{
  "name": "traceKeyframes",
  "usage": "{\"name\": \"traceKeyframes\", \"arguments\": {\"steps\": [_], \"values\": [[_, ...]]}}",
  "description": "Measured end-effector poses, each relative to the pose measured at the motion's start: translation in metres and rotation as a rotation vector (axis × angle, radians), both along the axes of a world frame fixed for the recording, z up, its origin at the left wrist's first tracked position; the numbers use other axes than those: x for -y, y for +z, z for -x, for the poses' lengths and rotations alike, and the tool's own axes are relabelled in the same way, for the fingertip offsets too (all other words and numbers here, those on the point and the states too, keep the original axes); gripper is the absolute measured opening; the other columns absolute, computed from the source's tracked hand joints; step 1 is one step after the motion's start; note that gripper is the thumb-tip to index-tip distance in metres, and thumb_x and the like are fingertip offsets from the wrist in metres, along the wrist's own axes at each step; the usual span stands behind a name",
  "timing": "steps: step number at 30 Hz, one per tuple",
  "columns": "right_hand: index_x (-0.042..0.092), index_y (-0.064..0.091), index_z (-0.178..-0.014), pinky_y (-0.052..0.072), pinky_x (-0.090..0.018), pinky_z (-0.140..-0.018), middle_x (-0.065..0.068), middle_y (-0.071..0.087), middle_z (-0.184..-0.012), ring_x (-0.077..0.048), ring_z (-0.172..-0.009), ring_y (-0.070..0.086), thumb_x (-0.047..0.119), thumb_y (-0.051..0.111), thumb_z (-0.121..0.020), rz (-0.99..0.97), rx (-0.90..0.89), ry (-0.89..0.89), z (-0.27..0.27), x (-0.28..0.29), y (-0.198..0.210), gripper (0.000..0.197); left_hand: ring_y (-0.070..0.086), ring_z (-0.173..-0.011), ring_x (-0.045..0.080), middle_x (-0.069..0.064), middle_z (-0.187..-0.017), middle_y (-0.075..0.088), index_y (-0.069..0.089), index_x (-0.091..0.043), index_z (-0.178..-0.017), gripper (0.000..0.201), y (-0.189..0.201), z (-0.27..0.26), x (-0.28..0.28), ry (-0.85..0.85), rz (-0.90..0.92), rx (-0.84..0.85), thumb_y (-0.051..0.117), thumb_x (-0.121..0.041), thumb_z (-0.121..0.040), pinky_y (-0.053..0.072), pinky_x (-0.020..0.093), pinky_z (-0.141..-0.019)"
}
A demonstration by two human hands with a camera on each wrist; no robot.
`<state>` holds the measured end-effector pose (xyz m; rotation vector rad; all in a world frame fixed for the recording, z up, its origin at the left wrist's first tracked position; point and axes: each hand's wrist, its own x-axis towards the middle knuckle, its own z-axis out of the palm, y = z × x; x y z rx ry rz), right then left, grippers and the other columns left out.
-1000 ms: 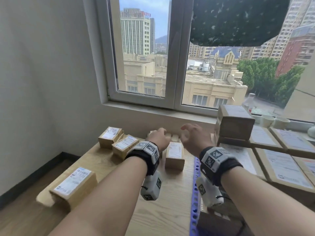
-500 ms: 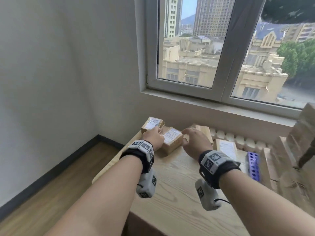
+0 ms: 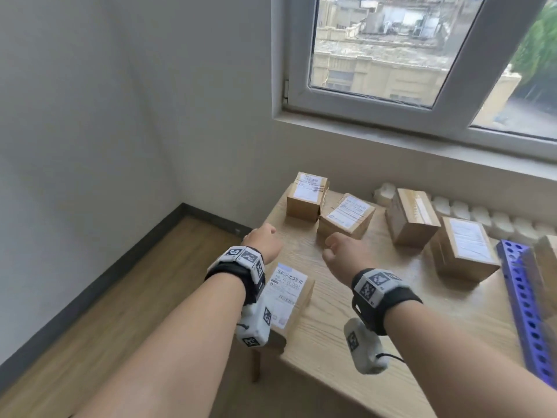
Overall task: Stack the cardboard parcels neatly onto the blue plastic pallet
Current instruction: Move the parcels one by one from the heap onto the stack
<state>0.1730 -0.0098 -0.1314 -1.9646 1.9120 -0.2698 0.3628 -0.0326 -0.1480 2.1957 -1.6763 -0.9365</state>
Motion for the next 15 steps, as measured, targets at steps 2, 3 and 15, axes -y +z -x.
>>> {"name": "traceKeyframes", "arguments": {"steps": [2,3,15], "values": [[0.023,0.060,-0.119,0.049,-0.029,-0.077,0.000,0.068,-0.111,-0.018,-0.093,0.062,0.032,0.047,-0.094,-0.058,0.002,-0.032,-0.010,0.001,-0.016,0.030,0.041,-0.135,0.026,0.003,-0.148,0.045,0.043,-0.022,-0.142,0.049,-0.014,-0.011,0.001,0.000,-0.030,-0.006,0.047,-0.030,-0.094,0.034,0.036,-0.111],[0.024,0.060,-0.121,0.049,-0.030,-0.078,0.000,0.068,-0.112,-0.018,-0.095,0.062,0.033,0.047,-0.094,-0.082,0.001,-0.037,-0.015,0.001,-0.023,0.031,0.042,-0.135,0.026,0.003,-0.148,0.045,0.043,-0.022,-0.142,0.048,-0.022,-0.016,0.002,0.004,-0.044,-0.011,0.046,-0.031,-0.095,0.034,0.035,-0.111],[0.013,0.044,-0.143,0.039,-0.035,-0.104,-0.007,0.052,-0.143,-0.026,-0.129,0.050,0.033,0.048,-0.098,-0.410,0.019,-0.096,-0.029,0.009,-0.085,0.050,0.054,-0.090,0.022,0.001,-0.098,0.058,0.051,-0.022,-0.092,0.012,-0.089,-0.016,0.002,-0.008,-0.291,-0.176,0.047,-0.032,-0.096,0.045,0.032,-0.079]]}}
